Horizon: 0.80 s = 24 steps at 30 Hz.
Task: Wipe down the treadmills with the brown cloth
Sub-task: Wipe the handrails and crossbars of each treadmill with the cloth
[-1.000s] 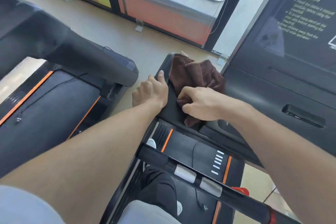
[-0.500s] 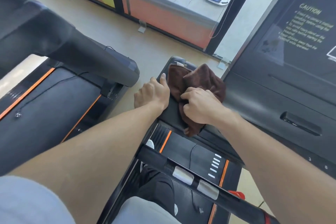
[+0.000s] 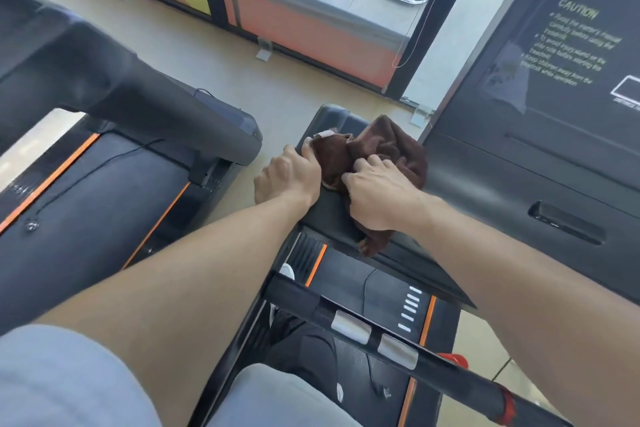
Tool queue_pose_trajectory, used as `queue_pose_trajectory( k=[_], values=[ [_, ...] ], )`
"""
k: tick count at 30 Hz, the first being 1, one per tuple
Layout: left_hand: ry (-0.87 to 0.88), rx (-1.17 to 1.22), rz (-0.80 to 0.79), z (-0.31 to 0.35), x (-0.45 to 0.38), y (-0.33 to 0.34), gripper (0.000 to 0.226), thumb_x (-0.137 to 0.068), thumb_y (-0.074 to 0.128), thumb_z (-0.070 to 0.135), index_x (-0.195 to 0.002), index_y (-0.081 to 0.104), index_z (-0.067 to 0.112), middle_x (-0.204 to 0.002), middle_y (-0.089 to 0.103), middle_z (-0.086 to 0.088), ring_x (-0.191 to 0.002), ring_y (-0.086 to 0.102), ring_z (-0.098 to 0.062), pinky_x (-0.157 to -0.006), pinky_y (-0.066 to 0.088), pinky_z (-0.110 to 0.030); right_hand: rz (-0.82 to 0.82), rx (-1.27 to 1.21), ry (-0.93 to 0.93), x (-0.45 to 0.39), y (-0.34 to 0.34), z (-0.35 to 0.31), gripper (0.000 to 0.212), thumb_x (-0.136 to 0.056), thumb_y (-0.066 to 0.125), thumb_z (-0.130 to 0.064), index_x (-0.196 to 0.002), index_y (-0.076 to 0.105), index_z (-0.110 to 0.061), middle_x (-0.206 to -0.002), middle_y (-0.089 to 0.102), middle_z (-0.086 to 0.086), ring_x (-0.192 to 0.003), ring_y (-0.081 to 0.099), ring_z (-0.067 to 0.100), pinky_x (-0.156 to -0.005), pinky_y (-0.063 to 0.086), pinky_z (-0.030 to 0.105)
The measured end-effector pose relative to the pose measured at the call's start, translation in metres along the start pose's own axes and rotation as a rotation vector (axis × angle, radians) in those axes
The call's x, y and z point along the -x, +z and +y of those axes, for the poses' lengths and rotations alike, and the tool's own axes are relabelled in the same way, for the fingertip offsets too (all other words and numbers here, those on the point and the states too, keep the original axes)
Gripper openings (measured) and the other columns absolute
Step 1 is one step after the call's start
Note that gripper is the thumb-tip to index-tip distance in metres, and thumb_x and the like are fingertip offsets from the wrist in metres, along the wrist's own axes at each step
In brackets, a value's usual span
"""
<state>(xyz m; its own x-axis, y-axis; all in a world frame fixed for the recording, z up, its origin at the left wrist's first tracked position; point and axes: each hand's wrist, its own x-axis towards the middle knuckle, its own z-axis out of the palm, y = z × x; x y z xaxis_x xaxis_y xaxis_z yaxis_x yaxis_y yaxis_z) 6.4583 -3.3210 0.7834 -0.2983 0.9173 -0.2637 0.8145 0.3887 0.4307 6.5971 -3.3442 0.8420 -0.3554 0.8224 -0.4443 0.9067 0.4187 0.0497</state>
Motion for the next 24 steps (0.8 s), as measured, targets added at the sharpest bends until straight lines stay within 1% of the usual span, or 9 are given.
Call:
queue_pose_trajectory(
  k=[2,4,6,8,10,12,16,19,24],
  values=[
    [0.002,0.002,0.000,0.000,0.001,-0.001,0.067,-0.106,0.015,0.058,-0.134,0.058,0.015,-0.127,0.067,-0.017,-0.120,0.060,-0.040,-0.098,0.040,-0.045,-0.053,-0.125,-0.035,0.004,-0.006,0.009,0.038,-0.094,0.048,-0.018,-0.127,0.066,-0.023,-0.122,0.057,0.004,-0.121,0.049,0.031,-0.090,0.036,0.039],
    [0.008,0.006,-0.003,0.000,0.001,-0.002,0.068,-0.106,0.014,0.058,-0.135,0.057,0.015,-0.128,0.066,-0.017,-0.121,0.059,-0.040,-0.099,0.040,-0.046,-0.133,-0.184,-0.026,0.009,-0.016,0.013,0.037,-0.091,0.049,-0.013,-0.120,0.069,-0.024,-0.107,0.060,0.000,-0.117,0.055,0.029,-0.081,0.034,0.034],
    [0.010,0.007,-0.010,0.000,0.000,-0.001,0.069,-0.106,0.013,0.059,-0.135,0.057,0.016,-0.129,0.066,-0.016,-0.121,0.059,-0.039,-0.099,0.040,-0.046,-0.193,-0.066,-0.022,0.011,-0.027,0.010,0.025,-0.094,0.048,-0.016,-0.106,0.070,-0.022,-0.098,0.058,-0.001,-0.113,0.059,0.029,-0.084,0.034,0.033],
    [0.002,0.012,-0.015,-0.001,-0.001,-0.001,0.070,-0.105,0.012,0.060,-0.136,0.057,0.016,-0.130,0.065,-0.016,-0.122,0.058,-0.039,-0.100,0.039,-0.046,-0.184,0.122,-0.001,0.007,-0.033,0.004,0.016,-0.097,0.048,-0.022,-0.094,0.064,-0.022,-0.107,0.062,0.004,-0.120,0.056,0.028,-0.096,0.033,0.037],
    [0.004,0.009,-0.023,-0.001,-0.002,0.000,0.070,-0.106,0.012,0.060,-0.136,0.057,0.016,-0.130,0.065,-0.016,-0.122,0.058,-0.039,-0.100,0.039,-0.046,-0.143,0.217,0.028,0.005,-0.025,-0.001,0.025,-0.101,0.044,-0.026,-0.114,0.065,-0.021,-0.132,0.060,0.008,-0.129,0.048,0.028,-0.102,0.031,0.038],
    [0.002,0.008,-0.019,-0.002,-0.003,0.000,0.069,-0.106,0.012,0.059,-0.136,0.057,0.016,-0.130,0.065,-0.017,-0.122,0.058,-0.040,-0.100,0.039,-0.046,-0.050,0.204,0.035,0.006,-0.006,-0.005,0.037,-0.103,0.037,-0.023,-0.131,0.058,-0.012,-0.138,0.054,0.012,-0.127,0.045,0.030,-0.103,0.032,0.038],
    [-0.001,0.001,-0.010,-0.001,-0.002,0.001,0.068,-0.106,0.013,0.059,-0.134,0.057,0.015,-0.128,0.066,-0.017,-0.121,0.059,-0.040,-0.099,0.039,-0.046,0.116,0.044,-0.059,0.008,0.021,0.004,0.032,-0.098,0.040,-0.019,-0.126,0.055,-0.012,-0.125,0.061,0.006,-0.118,0.054,0.029,-0.102,0.035,0.035],
    [0.000,-0.009,-0.011,-0.001,-0.002,0.000,0.069,-0.106,0.012,0.059,-0.133,0.058,0.015,-0.128,0.066,-0.017,-0.120,0.059,-0.040,-0.098,0.040,-0.045,0.076,-0.090,-0.109,0.006,0.013,0.014,0.033,-0.092,0.048,-0.015,-0.121,0.063,-0.019,-0.121,0.066,-0.002,-0.119,0.058,0.025,-0.103,0.041,0.037],
    [-0.004,-0.001,-0.001,-0.001,-0.002,-0.001,0.070,-0.105,0.012,0.060,-0.131,0.060,0.016,-0.127,0.067,-0.016,-0.119,0.060,-0.039,-0.097,0.041,-0.045,-0.069,-0.211,-0.045,0.011,-0.002,0.024,0.034,-0.090,0.051,-0.018,-0.115,0.070,-0.031,-0.107,0.070,0.001,-0.108,0.062,0.030,-0.083,0.048,0.035]
  ],
)
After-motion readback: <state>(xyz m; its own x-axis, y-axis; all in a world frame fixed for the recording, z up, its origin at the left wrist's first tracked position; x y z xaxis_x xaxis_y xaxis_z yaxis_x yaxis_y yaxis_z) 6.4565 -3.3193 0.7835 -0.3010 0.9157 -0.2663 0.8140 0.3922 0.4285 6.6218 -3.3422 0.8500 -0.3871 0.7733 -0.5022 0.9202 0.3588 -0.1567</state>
